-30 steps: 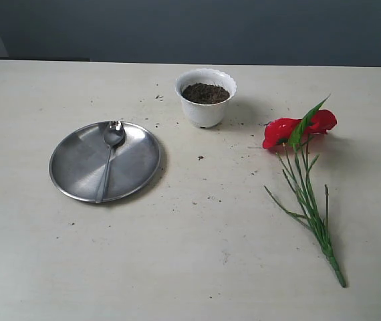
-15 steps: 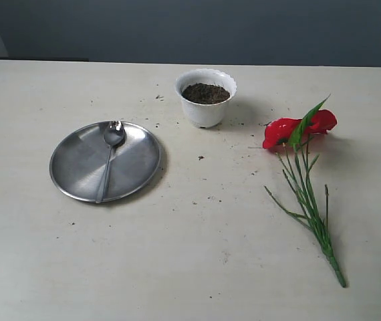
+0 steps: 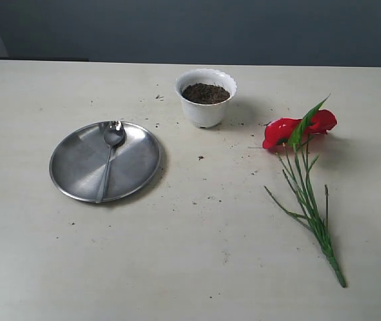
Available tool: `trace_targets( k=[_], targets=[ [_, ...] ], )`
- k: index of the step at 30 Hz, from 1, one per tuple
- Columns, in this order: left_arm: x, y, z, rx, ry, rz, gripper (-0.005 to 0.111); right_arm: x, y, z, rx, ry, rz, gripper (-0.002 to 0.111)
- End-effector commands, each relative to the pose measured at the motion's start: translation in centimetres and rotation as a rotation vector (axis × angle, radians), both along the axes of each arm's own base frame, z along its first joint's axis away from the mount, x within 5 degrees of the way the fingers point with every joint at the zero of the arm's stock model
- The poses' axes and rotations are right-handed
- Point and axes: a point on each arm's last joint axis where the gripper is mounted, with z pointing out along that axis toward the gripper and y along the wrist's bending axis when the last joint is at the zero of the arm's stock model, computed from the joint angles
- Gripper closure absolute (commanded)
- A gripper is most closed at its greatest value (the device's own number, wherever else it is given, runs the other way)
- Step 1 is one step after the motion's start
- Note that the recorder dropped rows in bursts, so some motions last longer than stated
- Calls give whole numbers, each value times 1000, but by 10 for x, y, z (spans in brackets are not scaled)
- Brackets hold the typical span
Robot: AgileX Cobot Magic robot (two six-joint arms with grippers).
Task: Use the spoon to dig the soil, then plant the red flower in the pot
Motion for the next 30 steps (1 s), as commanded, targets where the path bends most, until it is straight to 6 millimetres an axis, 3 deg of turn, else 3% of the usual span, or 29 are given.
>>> trace_targets(
  k=[1, 11, 24, 30],
  targets=[
    [-21, -1, -15, 5, -22, 13, 107, 0, 0, 0, 0, -6, -5, 109],
    [-75, -14, -61, -25, 10, 38, 107, 0, 0, 0, 0, -6, -5, 109],
    [-84, -16, -87, -104, 86, 59, 107, 0, 0, 0, 0, -6, -5, 109],
    [-103, -25, -99, -70, -31, 19, 107, 0, 0, 0, 0, -6, -5, 109]
  ],
)
